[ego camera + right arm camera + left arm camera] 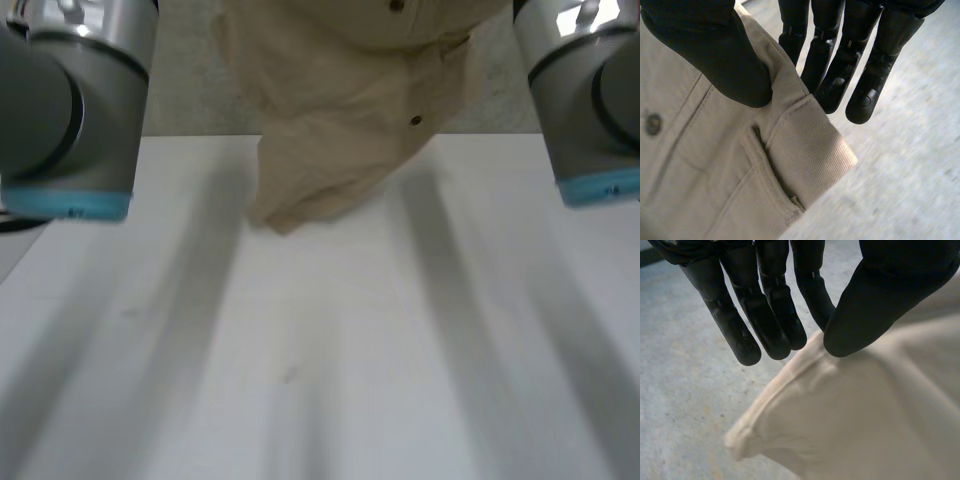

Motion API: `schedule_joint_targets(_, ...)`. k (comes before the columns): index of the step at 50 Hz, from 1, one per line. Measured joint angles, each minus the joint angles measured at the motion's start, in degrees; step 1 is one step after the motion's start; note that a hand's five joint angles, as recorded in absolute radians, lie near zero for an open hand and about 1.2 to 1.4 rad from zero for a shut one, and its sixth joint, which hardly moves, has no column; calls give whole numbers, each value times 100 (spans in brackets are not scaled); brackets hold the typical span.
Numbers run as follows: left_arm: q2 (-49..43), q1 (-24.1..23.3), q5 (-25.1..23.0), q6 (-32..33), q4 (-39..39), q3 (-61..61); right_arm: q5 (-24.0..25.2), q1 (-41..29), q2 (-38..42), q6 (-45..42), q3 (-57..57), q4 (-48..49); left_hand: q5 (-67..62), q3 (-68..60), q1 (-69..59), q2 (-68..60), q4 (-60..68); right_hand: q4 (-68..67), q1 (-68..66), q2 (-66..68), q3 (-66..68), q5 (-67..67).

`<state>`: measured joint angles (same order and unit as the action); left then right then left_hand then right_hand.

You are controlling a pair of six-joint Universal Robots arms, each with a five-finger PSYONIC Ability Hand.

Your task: Fold the shorts.

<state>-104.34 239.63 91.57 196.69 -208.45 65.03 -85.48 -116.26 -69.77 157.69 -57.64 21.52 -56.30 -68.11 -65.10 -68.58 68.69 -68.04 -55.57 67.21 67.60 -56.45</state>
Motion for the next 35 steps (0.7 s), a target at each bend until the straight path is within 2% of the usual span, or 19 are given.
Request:
schedule_joint_targets(7, 369, -224, -14, 21, -15, 1566, -43, -13, -84, -79, -1083, -454, -5, 0, 0, -1, 0, -13, 0, 0, 0, 0)
schedule_joint_targets(14, 377, -579, 34, 82, 315, 3360, -188, -22, -103, -183, -2360, -879, -6, -15, 0, -4, 3, -22, 0, 0, 0, 0)
schedule_joint_targets(20, 190, -815, 111, 98, 756, 4019, -201, -31, -44, -220, -3044, -1383, 2, 26, 7, 64, -54, -22, 0, 0, 0, 0)
schedule_joint_targets(22, 134, -900, 126, 95, 875, 4062, -198, -25, -27, -221, -3168, -1476, 347, 494, 358, 612, -542, -22, 0, 0, 0, 0)
schedule_joint_targets(24, 72, -1018, 143, 92, 1044, 4067, -188, -10, -6, -214, -3357, -1586, 1987, 2154, 2156, 2300, -2234, -22, 0, 0, 15, 0)
schedule_joint_targets(25, 72, -1018, 143, 92, 1044, 4067, -188, -10, -6, -214, -3357, -1586, 1987, 2154, 2156, 2300, -2234, -22, 0, 0, 15, 0)
schedule_joint_targets(26, 48, -1077, 153, 88, 1159, 4032, -177, 9, 6, -194, -3513, -1633, 2905, 3031, 2958, 3137, -3129, -22, 0, 0, 22, 0)
schedule_joint_targets(31, 160, -991, 159, 73, 1313, 3903, -157, 45, 3, -98, -3856, -1580, 3495, 3598, 3307, 3664, -3689, -22, 0, 0, 31, 0)
schedule_joint_targets(35, 356, -604, 142, 22, 1326, 3896, -158, 49, -13, 2, -4079, -1470, 3554, 3630, 3356, 3718, -3745, -22, 0, 0, 51, 0)
